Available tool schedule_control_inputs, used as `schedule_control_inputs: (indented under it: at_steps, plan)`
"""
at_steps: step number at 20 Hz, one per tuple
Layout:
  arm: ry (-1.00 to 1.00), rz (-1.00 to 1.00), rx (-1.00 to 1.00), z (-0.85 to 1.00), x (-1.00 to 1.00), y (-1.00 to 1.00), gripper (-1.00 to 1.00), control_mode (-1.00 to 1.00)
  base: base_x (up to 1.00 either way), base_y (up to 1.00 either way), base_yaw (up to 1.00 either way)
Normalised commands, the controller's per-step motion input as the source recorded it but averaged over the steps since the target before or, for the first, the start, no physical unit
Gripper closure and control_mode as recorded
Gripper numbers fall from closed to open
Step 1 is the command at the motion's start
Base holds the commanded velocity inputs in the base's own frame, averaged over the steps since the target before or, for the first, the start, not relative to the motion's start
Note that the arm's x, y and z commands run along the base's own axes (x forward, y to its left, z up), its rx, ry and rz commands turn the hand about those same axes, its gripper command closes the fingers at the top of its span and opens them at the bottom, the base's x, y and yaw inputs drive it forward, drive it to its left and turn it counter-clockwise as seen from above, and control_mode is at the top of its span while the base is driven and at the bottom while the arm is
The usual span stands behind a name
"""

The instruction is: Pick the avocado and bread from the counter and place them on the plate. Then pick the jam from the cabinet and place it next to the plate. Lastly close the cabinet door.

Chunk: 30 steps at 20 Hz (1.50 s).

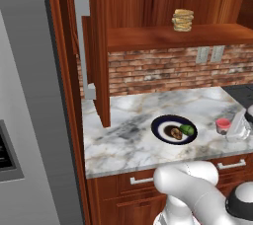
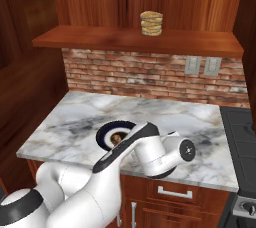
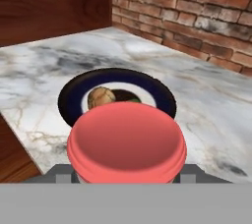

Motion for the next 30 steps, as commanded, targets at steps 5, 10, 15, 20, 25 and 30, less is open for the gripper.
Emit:
schedule_control_inputs:
  at_steps: [5, 10, 15, 20, 25, 30]
  plan:
    - [0.0, 0.0, -0.04, -0.06, 0.03, 0.28, 1.0, -1.0, 0.0, 0.0, 0.0]
    - [0.0, 0.04, 0.0, -0.28, 0.02, -0.04, 1.0, -1.0, 0.0, 0.0, 0.0]
    - [0.0, 0.09, 0.0, -0.33, 0.07, -0.15, 1.0, -1.0, 0.0, 0.0, 0.0]
    - [0.0, 0.13, 0.01, -0.15, 0.16, -0.23, 1.0, -1.0, 0.0, 0.0, 0.0]
    - [0.0, 0.15, 0.03, -0.02, 0.15, -0.29, 1.0, -1.0, 0.0, 0.0, 0.0]
    - [0.0, 0.08, 0.0, -0.02, 0.2, -0.09, 1.0, -1.0, 0.0, 0.0, 0.0]
